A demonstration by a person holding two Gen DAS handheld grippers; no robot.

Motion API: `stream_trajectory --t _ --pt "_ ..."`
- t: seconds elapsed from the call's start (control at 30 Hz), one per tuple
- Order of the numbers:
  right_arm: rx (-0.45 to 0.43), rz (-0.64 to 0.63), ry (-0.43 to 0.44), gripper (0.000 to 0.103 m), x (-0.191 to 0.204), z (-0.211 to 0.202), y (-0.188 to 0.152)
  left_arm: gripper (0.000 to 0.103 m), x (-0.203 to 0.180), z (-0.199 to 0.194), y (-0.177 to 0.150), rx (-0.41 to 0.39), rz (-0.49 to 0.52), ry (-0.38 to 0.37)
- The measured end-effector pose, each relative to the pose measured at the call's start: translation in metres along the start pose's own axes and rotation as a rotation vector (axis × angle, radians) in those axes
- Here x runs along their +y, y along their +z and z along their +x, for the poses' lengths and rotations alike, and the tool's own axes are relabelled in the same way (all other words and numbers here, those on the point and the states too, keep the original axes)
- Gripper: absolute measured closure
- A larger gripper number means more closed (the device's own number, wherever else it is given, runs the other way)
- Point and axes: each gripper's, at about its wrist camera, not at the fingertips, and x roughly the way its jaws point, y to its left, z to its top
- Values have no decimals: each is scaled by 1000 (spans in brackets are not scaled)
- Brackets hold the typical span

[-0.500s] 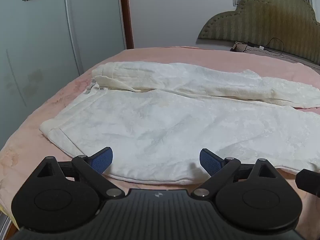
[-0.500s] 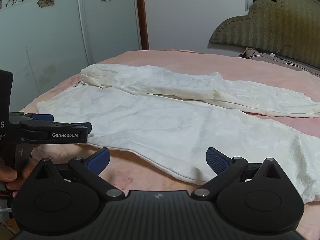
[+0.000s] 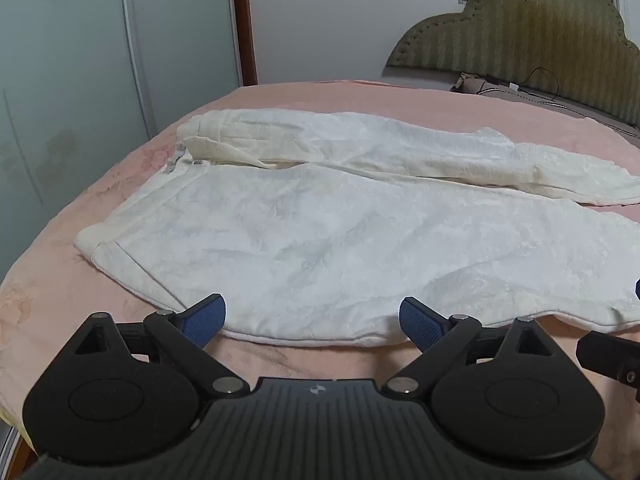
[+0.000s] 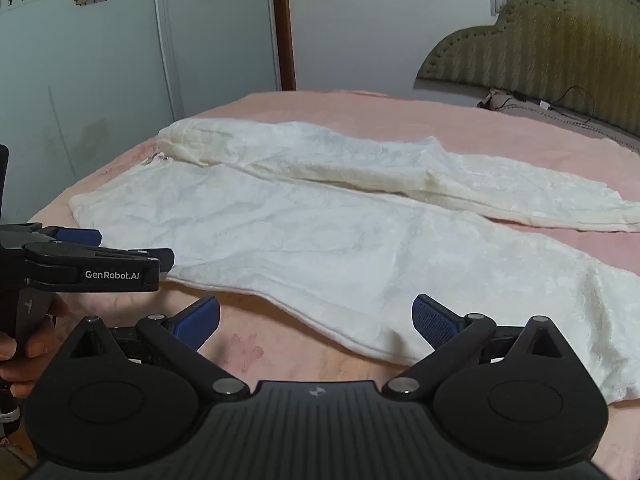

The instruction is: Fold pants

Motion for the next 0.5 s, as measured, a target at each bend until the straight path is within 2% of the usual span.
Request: stream_trajectory --t 0.5 --pt "21 -8 -28 0 -1 4 -1 7 1 0 -1 -2 19 -6"
